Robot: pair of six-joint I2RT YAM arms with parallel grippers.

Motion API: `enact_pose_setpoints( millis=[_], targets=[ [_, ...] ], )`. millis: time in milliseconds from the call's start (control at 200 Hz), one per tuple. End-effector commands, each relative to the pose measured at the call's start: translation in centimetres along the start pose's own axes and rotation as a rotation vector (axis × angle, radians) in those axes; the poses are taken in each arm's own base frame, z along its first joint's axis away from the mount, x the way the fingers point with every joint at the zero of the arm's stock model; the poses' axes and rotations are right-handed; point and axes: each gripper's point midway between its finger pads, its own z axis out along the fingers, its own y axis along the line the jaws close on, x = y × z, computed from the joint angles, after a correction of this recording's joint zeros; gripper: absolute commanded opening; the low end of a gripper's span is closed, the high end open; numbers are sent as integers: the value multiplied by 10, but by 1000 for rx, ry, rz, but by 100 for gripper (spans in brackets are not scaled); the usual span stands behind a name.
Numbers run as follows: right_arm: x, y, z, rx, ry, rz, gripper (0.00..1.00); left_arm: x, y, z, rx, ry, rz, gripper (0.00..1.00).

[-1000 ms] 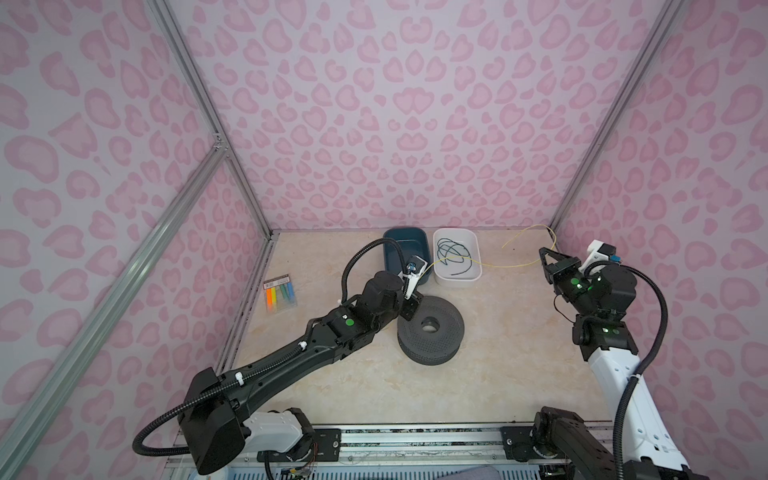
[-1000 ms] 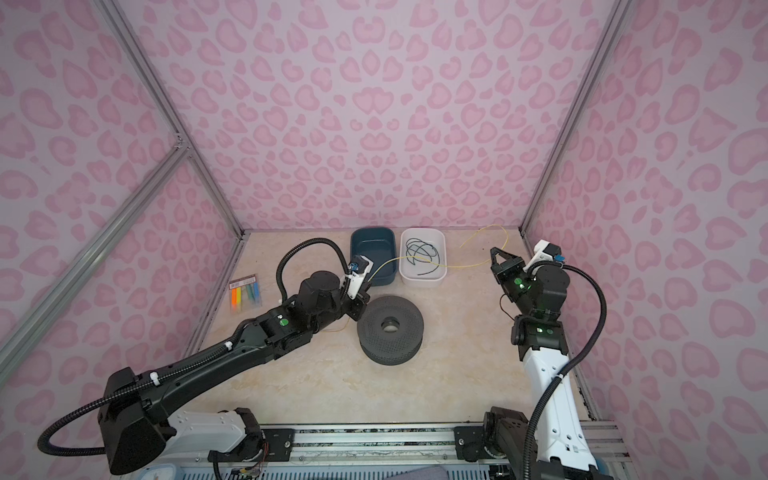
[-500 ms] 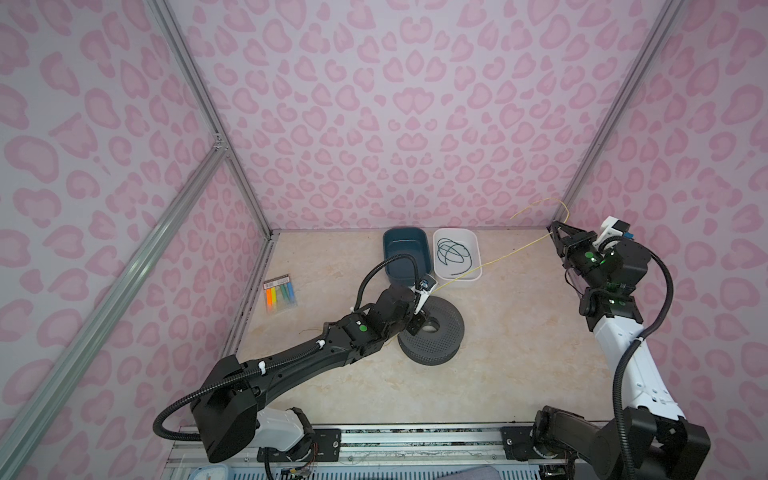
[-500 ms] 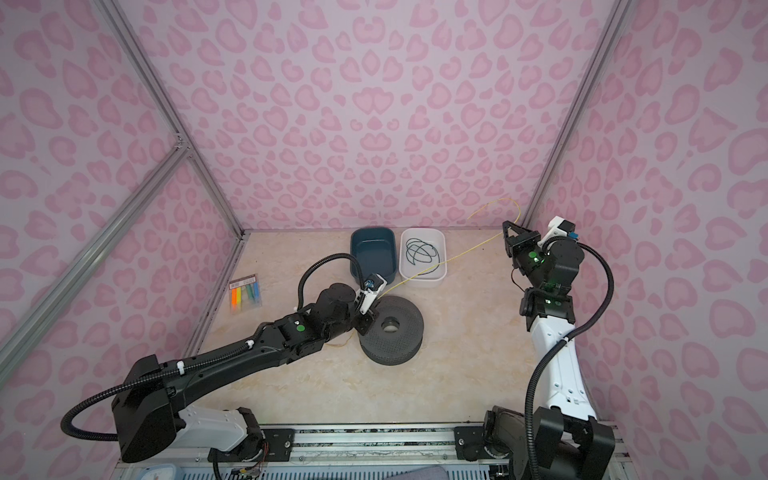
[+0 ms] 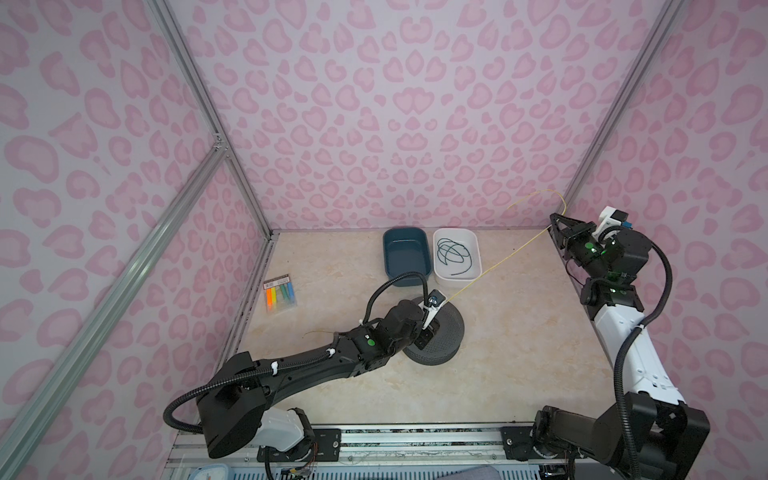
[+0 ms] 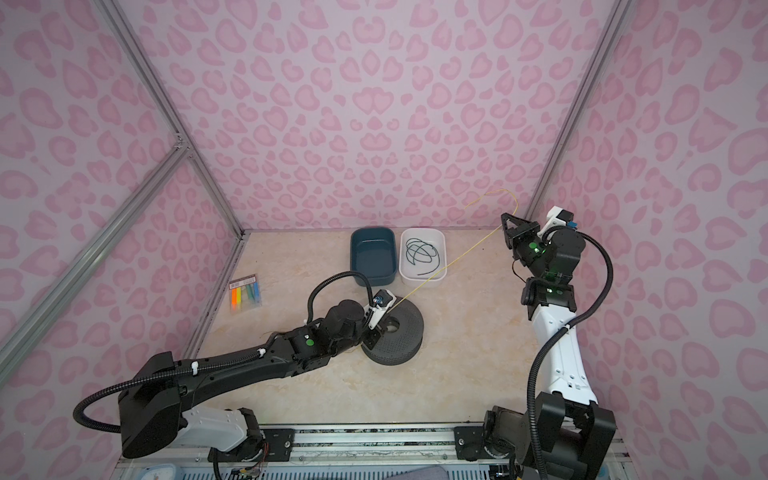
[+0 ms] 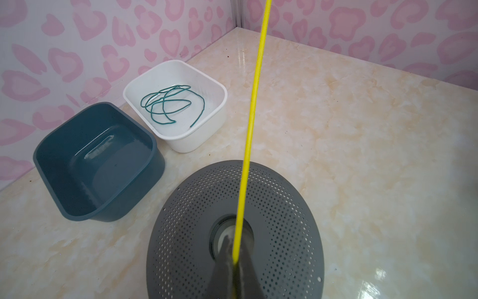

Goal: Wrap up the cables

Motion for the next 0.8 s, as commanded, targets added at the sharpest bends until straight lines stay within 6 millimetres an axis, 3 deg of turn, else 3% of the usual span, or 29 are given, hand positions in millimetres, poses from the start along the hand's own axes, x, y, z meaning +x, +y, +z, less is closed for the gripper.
enact_pose_setpoints(
  millis=[0, 95, 250, 345, 510, 605, 690, 705, 795],
  targets=[
    [-44, 26, -10, -70, -233, -81, 0, 80, 4, -8, -41, 306, 59, 3],
    [-31, 20, -11, -54, -203, -86, 0, 72, 5, -11, -48, 288, 60, 5],
    [-1, 9, -12, -5, -125, -127, 0, 23, 14, -29, -76, 177, 67, 40],
    [14, 2, -16, 28, -80, -157, 0, -19, 21, -51, -88, 88, 85, 52],
    [30, -1, -27, 52, -31, -174, 0, -96, 28, -104, -67, -96, 50, 56],
    [44, 1, -31, 69, 0, -198, 0, -133, 28, -124, -45, -187, 42, 56],
    [59, 7, -31, 63, 23, -217, 0, -156, 17, -116, 5, -225, 80, 56],
    [62, 7, -31, 60, 29, -216, 0, -168, 16, -118, 14, -250, 82, 56],
    [79, 13, -28, 40, 62, -214, 0, -195, -6, -93, 106, -287, 121, 57]
  ],
)
